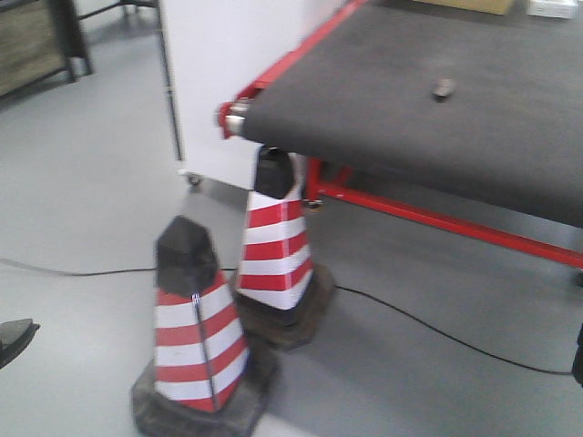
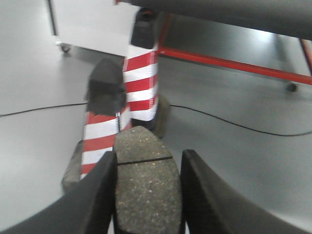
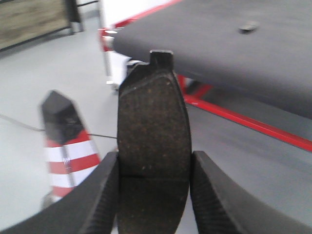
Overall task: Move and align brake pads A on conveyor
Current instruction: 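Turn toward the black conveyor belt and approach it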
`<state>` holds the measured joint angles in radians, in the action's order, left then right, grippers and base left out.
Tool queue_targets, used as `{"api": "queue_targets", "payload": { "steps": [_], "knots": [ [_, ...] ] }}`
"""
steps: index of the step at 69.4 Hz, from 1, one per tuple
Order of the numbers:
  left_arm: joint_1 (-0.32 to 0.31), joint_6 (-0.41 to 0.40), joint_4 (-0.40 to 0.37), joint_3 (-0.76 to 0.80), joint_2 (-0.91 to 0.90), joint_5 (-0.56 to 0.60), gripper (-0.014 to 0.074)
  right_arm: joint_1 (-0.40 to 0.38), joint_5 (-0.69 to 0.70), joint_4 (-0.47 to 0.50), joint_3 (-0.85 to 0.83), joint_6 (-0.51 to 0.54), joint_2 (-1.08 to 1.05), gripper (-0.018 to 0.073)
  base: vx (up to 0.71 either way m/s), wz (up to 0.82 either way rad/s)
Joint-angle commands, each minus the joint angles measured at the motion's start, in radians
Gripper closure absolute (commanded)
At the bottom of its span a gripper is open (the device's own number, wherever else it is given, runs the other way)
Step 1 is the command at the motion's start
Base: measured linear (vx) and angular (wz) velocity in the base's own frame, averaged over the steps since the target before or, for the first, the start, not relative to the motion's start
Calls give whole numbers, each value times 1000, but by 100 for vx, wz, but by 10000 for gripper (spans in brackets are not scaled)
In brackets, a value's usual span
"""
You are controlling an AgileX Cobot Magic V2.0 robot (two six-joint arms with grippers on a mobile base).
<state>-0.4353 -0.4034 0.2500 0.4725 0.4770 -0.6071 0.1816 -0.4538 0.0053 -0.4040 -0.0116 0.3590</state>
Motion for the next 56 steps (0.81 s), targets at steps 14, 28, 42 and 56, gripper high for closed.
{"api": "queue_targets", "payload": {
  "steps": [14, 28, 42, 56],
  "knots": [
    [-4, -7, 9, 30, 6, 89, 602, -4, 96, -5, -32, 12, 6, 563, 10, -76],
    [-4, -7, 9, 30, 6, 89, 602, -4, 96, -5, -32, 12, 6, 563, 9, -74],
    [-4, -7, 9, 30, 6, 89, 602, -4, 96, -5, -32, 12, 6, 563, 9, -52],
    [-4, -7, 9, 30, 6, 89, 602, -4, 95, -5, -32, 12, 6, 563, 12, -29]
  ]
}}
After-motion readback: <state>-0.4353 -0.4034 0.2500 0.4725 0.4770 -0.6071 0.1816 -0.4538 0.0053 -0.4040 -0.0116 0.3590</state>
